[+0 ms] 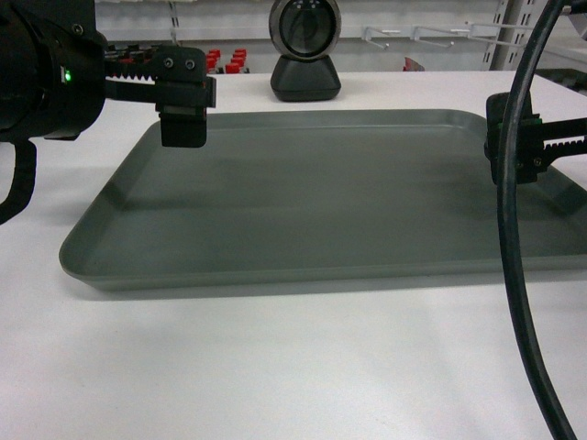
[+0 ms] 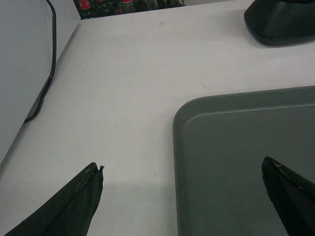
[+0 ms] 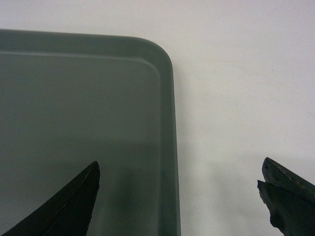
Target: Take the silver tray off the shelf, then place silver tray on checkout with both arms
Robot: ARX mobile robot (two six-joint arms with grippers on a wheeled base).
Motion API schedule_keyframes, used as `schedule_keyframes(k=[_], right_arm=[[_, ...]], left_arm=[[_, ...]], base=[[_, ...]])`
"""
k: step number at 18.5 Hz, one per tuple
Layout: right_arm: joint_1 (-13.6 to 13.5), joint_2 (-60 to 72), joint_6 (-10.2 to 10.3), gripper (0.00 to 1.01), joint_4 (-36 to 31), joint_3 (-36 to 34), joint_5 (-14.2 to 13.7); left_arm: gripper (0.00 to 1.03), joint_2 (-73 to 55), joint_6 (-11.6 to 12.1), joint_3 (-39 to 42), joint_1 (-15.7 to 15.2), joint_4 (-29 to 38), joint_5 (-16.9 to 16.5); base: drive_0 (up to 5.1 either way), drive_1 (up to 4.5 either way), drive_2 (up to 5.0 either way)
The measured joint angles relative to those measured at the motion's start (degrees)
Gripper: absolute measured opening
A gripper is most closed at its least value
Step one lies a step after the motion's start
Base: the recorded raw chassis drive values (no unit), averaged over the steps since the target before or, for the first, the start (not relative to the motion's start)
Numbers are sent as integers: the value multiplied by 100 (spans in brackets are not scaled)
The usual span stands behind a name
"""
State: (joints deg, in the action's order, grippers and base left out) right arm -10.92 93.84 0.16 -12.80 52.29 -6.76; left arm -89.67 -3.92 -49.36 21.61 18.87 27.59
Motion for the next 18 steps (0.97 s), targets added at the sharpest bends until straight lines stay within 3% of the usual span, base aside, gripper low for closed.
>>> schedule_keyframes(k=[4,8,11,13,15,17,18], right_arm=[[-2,-487,612,98,190,9,127],[-42,-1370,1049,98,225,2,177],[-155,-2382,1196,98,278,-127,144],[-236,-3040,1215,98,411,-260,-37],[-297,-3532,1217,98,511,-413,-151],[-315,-3932,1233,98,734,-584,-332],[-376,-4098,1128,95,522,-761,-557]], left_arm=[[98,505,-374,-2,0,-365,-223],[98,1576,-501,-35,26,-708,-299],[98,2608,-527,-33,-68,-1027,-358],[98,3289,-516,0,-240,-1364,-356],[98,3910,-433,190,-348,-1735,-203],[98,4297,-197,450,-428,-1943,-52],[98,4406,-160,525,-492,-1991,-11]], base=[[0,0,0],[0,0,0],[0,0,0],[0,0,0],[0,0,0],[0,0,0],[0,0,0]])
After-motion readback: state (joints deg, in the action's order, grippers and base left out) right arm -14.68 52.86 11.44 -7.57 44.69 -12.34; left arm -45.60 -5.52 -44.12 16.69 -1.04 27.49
